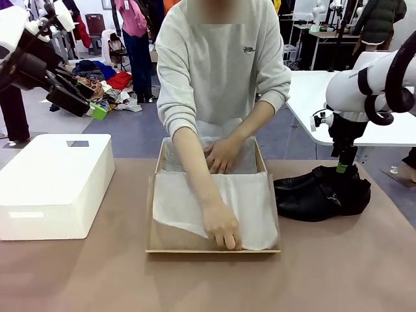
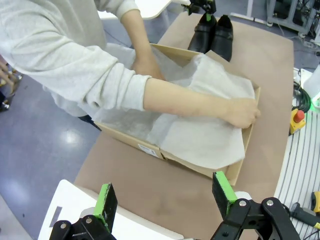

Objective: Pack the shoes into the box.
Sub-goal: Place one shoe of the Shoes into the Shoes Box.

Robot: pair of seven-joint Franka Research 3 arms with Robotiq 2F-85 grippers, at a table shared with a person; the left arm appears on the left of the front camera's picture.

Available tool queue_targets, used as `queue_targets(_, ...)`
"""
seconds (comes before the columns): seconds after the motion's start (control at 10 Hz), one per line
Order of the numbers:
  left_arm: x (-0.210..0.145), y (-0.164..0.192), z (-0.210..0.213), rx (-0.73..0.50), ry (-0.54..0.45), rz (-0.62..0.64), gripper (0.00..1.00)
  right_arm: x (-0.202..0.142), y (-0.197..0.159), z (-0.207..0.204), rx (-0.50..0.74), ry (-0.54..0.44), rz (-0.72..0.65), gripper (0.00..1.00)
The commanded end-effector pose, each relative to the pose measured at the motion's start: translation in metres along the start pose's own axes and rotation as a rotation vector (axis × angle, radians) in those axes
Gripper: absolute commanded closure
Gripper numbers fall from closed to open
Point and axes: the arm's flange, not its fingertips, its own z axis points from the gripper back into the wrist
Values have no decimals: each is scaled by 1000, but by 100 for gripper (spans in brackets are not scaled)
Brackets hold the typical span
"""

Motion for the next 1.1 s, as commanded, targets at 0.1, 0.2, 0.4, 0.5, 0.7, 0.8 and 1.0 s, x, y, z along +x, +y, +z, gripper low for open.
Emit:
queue_targets(0.1,-1,1,0,-11,-9,-7,0,2,-10,-4,22,36,-6,0)
queue_targets(0.2,-1,1,0,-11,-9,-7,0,2,-9,-7,24,37,-8,0)
queue_targets(0.4,-1,1,0,-11,-9,-7,0,2,-9,-15,39,35,-3,0)
queue_targets(0.5,-1,1,0,-11,-9,-7,0,2,-8,-18,48,27,9,0)
queue_targets(0.7,-1,1,0,-11,-9,-7,0,4,-8,-19,68,29,17,0)
queue_targets(0.8,-1,1,0,-11,-9,-7,0,5,-8,-19,82,46,11,12)
queue_targets(1.0,-1,1,0,-11,-9,-7,0,5,-8,-19,90,56,7,45)
